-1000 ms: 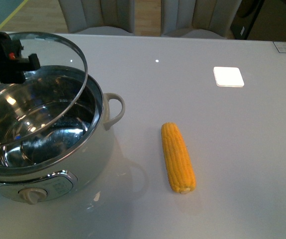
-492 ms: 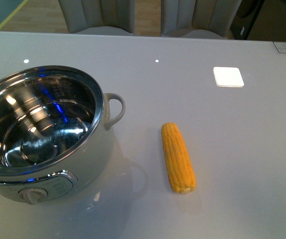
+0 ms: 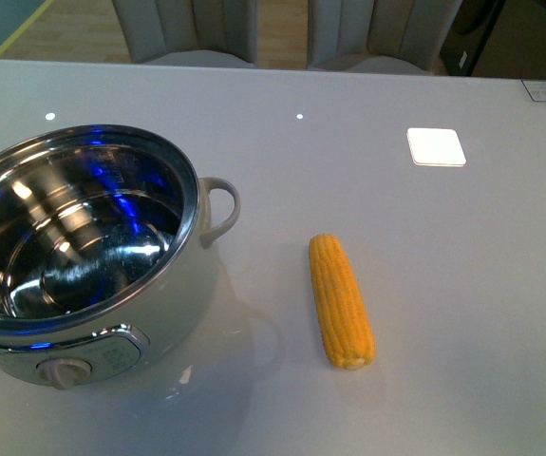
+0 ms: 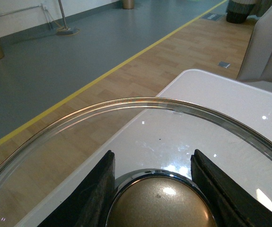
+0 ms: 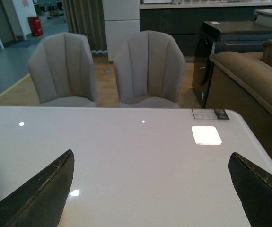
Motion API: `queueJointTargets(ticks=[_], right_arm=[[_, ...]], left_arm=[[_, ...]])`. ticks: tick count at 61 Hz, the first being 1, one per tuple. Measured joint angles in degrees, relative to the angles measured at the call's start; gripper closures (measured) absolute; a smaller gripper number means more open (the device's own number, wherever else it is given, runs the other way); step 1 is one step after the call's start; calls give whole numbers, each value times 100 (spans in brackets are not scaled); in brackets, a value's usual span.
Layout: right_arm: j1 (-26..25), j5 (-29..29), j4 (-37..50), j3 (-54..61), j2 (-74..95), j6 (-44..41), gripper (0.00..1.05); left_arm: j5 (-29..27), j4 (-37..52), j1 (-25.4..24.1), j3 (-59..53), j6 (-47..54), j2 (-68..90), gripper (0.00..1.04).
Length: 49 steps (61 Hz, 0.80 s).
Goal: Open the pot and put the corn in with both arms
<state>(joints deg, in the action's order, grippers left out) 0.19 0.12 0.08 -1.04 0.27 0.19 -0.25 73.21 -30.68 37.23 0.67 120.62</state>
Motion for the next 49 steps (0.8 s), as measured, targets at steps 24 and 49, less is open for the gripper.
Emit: queueJointTargets(ticks=[24,49], right_arm=[[0,0,0,0,0,-2,9],[0,0,0,0,0,-2,9]], left_arm=[[-81,383,-31,1014,-24,1672,63],[-125,601,74,1631,-138,2914,63]])
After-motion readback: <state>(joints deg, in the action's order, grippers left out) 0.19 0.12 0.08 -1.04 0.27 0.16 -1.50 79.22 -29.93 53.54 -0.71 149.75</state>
